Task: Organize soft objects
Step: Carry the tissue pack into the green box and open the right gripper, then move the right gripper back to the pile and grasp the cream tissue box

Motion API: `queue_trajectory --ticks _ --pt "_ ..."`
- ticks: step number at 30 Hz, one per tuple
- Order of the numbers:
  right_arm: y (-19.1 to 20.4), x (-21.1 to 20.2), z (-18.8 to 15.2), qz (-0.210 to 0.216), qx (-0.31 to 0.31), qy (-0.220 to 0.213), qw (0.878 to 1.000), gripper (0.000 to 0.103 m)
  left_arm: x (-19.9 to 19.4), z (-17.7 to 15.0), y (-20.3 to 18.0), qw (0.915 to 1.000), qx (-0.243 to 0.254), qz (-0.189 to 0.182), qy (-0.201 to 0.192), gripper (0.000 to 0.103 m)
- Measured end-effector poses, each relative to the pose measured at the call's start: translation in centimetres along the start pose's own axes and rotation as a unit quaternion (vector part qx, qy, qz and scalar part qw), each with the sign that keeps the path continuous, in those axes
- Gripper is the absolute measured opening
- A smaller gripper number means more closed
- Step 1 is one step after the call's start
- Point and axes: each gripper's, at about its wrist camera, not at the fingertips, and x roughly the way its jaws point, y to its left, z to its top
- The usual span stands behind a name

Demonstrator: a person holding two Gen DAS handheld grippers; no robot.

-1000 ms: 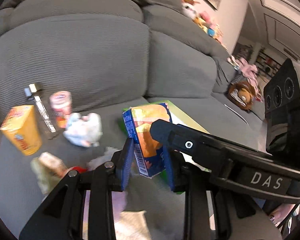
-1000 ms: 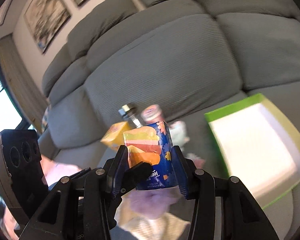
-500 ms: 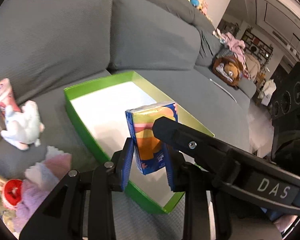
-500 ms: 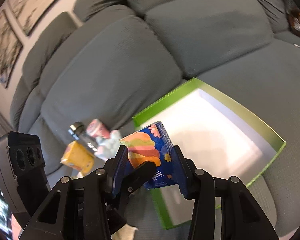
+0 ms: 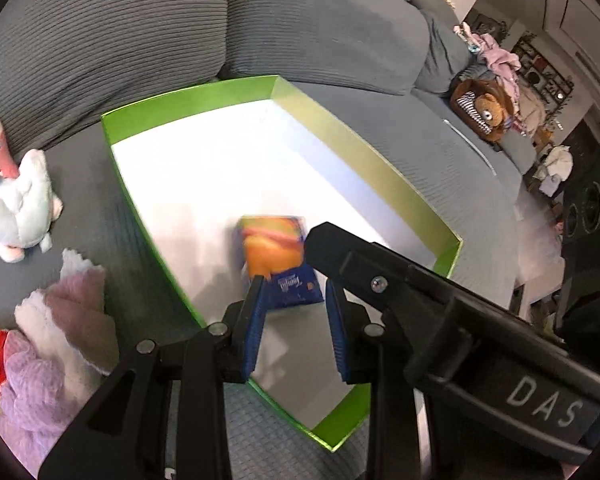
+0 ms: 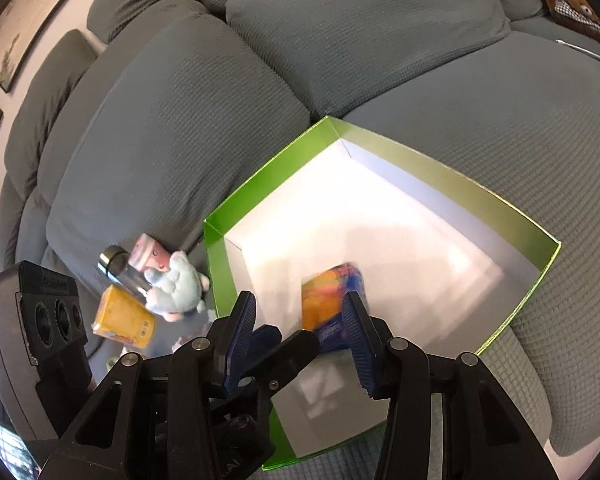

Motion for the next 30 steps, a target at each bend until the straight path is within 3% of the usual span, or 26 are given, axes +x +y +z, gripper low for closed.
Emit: queue_trajectory --ticks 5,10,16,20,30 --pt "-0.7 0.0 -0.2 -0.016 0.015 0.007 1.000 0.048 -0.7 -0.8 0.6 1.0000 -0.006 -0.005 0.000 0.026" --pt "-1.1 0.3 -0.5 -0.038 0.018 0.017 0.999 0.048 -1.1 -1.6 0.7 0.9999 -0.004 0.010 0.000 0.016" --pt "-0.6 0.1 -1.4 -0.033 0.011 0.030 0.999 0.048 -2.3 -2.3 1.8 0.9996 -0.006 0.026 -0.001 0.013" --pt "0.0 0.1 -1.8 -0.042 -0.002 0.039 0.998 0.048 -3.4 -3.2 2.7 0.9998 -0.016 -0.007 -0.002 0.011" --pt "0.5 0.0 -2.6 -0.058 -0.017 0.049 0.997 0.048 -5.1 -4.5 3.4 0.9997 -0.024 -0.002 -0.007 0.011"
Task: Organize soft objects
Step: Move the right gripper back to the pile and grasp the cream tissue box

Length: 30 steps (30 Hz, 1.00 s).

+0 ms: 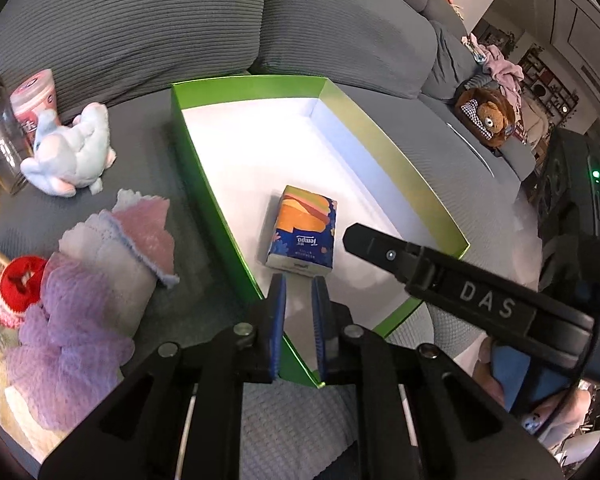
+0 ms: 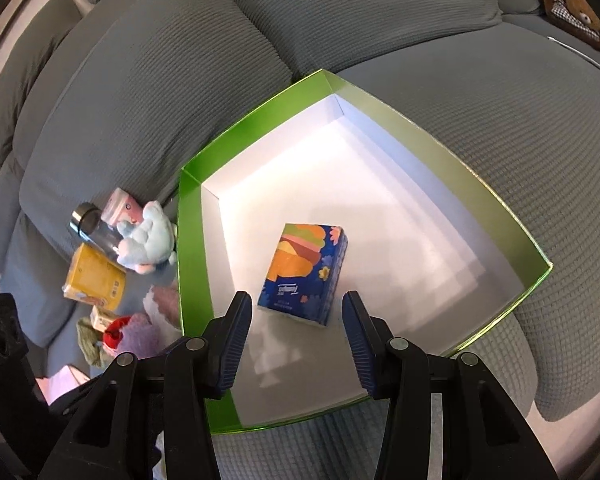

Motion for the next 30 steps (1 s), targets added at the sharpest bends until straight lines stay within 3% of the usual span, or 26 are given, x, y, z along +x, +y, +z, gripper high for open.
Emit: queue_trajectory --ticks 4,6,8,10,12,17,21,24,30 --pt "0.2 0.0 0.0 -0.013 -0.001 -0.002 1.000 0.049 -1.4 -0.6 0.0 0.9998 0.000 0.000 -0.017 0.014" --pt "0.4 -0.1 0.0 -0.014 -0.003 -0.009 1.000 0.058 -2.4 -0.8 -0.3 0.9990 0.003 0.029 -0.034 0.025" --pt "1.0 -0.5 0.0 -0.013 -0.014 -0.024 1.000 0.062 -3.8 -1.1 -0.5 0.9966 0.010 0.053 -0.062 0.028" --pt "1.7 -1.0 0.0 -0.009 -0.024 -0.036 0.999 0.066 -5.5 -1.5 -0.3 0.9946 0.007 0.061 -0.084 0.036" --pt "2.6 -1.6 -0.1 -0.004 -0.038 -0.051 0.998 0.077 -7.3 -1.9 0.1 0.9915 0.001 0.068 -0.110 0.059" --pt "5.2 -2.4 -0.5 0.005 -0.071 -0.067 0.995 0.081 -10.7 -2.8 1.0 0.9818 -0.008 0.106 -0.157 0.078" --pt "6.9 -2.5 -0.8 0.013 -0.093 -0.069 0.993 0.082 -12.4 -3.4 2.7 0.9783 -0.021 0.118 -0.169 0.086" --pt "8.4 -2.3 -1.1 0.027 -0.111 -0.070 0.991 0.087 -13.6 -4.2 4.2 0.9735 -0.037 0.139 -0.178 0.087" --pt "11.7 -1.4 -1.9 0.054 -0.140 -0.065 0.987 0.088 -14.8 -6.6 10.5 0.9605 -0.084 0.192 -0.183 0.088"
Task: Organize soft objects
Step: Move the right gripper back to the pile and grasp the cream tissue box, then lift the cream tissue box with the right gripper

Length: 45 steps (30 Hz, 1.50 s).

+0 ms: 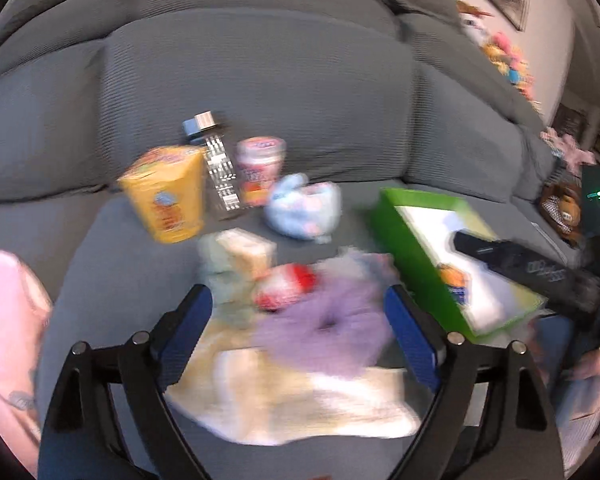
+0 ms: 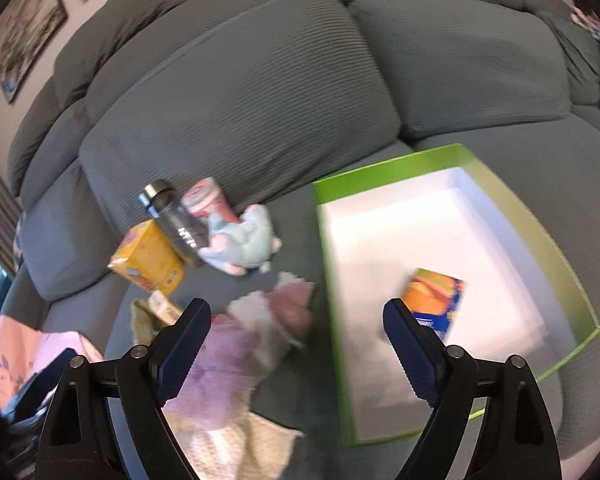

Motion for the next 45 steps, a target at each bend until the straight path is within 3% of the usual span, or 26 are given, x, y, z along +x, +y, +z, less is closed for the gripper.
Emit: queue_trajectory --ticks 2,7,11,15,16,18,20,27,32,35,40,43,45 --pt "1.6 0.7 0.0 0.008 -0.009 0.001 1.000 0.088 0.4 -0.6 3.7 0.9990 -0.040 0.021 -0.002 0.087" --pt "5.3 2.6 -0.6 0.026 -0.038 0.009 0.999 0.088 1.8 -1.9 10.2 0.9913 -0.129 0.024 0.007 0.087" --pt "9.4 5.5 -1.2 0.049 -0.082 0.042 0.995 0.088 2.6 -2.5 12.8 0.9873 -0.152 0.038 0.025 0.087" --pt "12.4 8.6 -0.9 0.081 -0.074 0.073 0.991 0.088 2.7 -2.8 13.8 0.9836 -0.168 0.050 0.043 0.086" --pt "13.1 9.3 -0.9 0.074 -0.079 0.078 0.991 0.088 2.9 -2.9 14.2 0.9818 -0.176 0.052 0.048 0.086" --pt "14.3 10.4 -0.7 0.036 -0.102 0.084 0.991 0.066 3.2 -3.1 14.6 0.9793 -0.185 0.056 0.059 0.085" --pt "15.1 11.4 -0.5 0.012 -0.124 0.101 0.987 0.057 3.3 -3.1 15.0 0.9781 -0.189 0.060 0.062 0.084" --pt "17.2 13.3 -1.6 -0.026 -0.244 0.138 0.960 0.057 2.6 -3.2 16.0 0.9749 -0.208 0.056 0.056 0.084" --pt "18.2 16.3 -2.3 -0.048 -0.272 0.159 0.948 0.056 2.3 -3.0 15.9 0.9763 -0.200 0.066 0.048 0.084" --pt "18.1 16.0 -2.4 -0.038 -0.262 0.151 0.952 0.034 2.2 -3.0 16.1 0.9757 -0.203 0.069 0.045 0.084" --pt "17.7 12.2 -0.7 -0.012 -0.222 0.097 0.970 0.031 2.2 -2.9 16.0 0.9761 -0.204 0.053 0.052 0.084" --pt "16.8 8.0 0.4 0.047 -0.164 0.055 0.984 0.031 2.1 -2.9 16.0 0.9737 -0.218 0.030 0.058 0.084" --pt "15.7 6.2 0.0 0.098 -0.109 0.056 0.988 0.031 2.1 -2.9 16.0 0.9720 -0.226 0.019 0.061 0.080"
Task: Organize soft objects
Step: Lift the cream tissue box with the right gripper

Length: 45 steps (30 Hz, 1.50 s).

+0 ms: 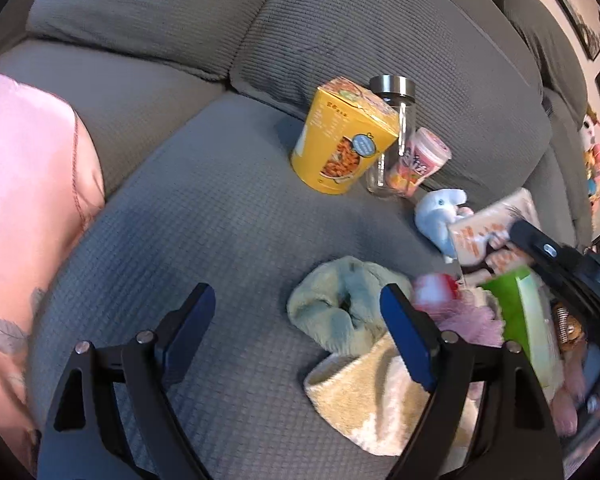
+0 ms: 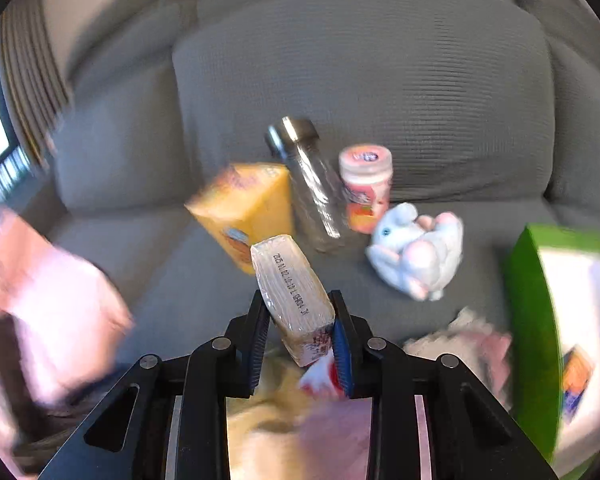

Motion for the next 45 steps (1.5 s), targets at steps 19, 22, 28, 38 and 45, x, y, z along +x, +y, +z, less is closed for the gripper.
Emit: queue_trajectory --ticks 19,22,28,38,45 --pt "-5.6 1.4 -4.8 -0.054 0.076 0.093 0.991 0.064 2.4 -2.7 -3.8 0.9923 0.054 -0.086 0.071 0.056" --pt "-5.3 1.3 -2.9 -0.044 0.066 0.090 0.993 0.064 3.1 -2.5 -5.2 0.9885 0.057 -0.118 0.075 0.054" --pt "-4.5 4.0 -2.0 -0.017 0.051 0.108 0.993 0.055 5.9 -3.1 -7.0 0.9787 0.054 -0.165 0.110 0.049" --pt "-5.3 7.4 -4.5 0.004 0.063 0.149 0.987 0.040 8.2 -3.9 -7.9 0.9781 0.075 -0.146 0.128 0.047" --pt "-5.1 6.4 -4.5 0.022 0.063 0.127 0.990 0.040 7.1 -3.9 -8.4 0.9814 0.087 -0.136 0.104 0.044"
